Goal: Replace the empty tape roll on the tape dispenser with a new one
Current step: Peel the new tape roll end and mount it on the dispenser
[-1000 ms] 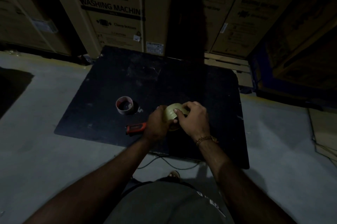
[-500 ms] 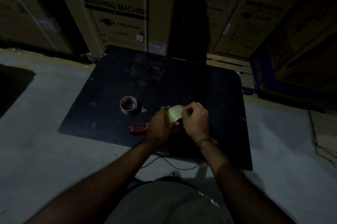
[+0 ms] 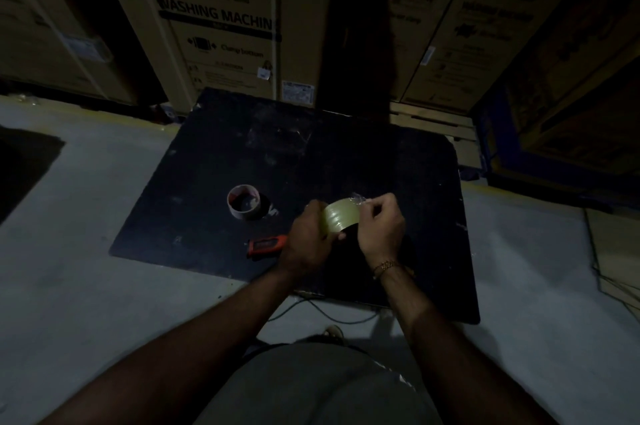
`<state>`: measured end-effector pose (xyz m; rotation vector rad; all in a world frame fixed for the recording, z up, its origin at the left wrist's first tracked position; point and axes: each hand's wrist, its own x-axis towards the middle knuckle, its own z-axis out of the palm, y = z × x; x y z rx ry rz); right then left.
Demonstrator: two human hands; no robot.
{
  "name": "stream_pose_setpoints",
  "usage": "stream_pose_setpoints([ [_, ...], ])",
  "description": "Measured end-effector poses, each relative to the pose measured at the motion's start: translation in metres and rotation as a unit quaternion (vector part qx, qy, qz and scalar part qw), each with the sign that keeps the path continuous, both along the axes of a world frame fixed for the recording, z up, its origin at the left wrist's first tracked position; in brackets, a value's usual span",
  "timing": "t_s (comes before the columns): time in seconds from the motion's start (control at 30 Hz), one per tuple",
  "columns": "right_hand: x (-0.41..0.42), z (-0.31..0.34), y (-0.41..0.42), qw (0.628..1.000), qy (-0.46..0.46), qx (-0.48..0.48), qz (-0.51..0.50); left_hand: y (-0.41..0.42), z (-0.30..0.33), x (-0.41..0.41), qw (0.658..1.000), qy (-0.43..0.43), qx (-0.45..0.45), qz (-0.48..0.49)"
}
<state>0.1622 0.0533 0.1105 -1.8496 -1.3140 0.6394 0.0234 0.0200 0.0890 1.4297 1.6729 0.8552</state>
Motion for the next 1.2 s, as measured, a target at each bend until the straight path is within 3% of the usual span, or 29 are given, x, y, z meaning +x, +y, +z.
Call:
stream_pose_setpoints([
  [0.33,0.005,-0.007,0.007,0.999,-0.021,-0.026,-0.024,-0.001,-0.003,-0.004,1.0,-0.023,0.006,-0.002],
  [0.43,0.013,-0.007,0.016,0.991,0.098,-0.029,-0.083,-0.004,-0.009,-0.008,0.999,-0.038,0.005,0.0],
  [0.73,0.019,-0.021,0.029,0.961,0.235,-0.094,-0.11,-0.01,-0.018,-0.011,0.997,-0.071,0.016,0.004],
  [0.93,0.02,-0.009,0.033,0.903,0.397,-0.094,-0.137,-0.015,-0.019,-0.012,0.997,-0.077,0.026,0.007],
  [1.2,0.032,-0.002,0.036,0.866,0.464,-0.14,-0.122,-0.017,-0.019,-0.013,0.996,-0.09,0.015,-0.005],
])
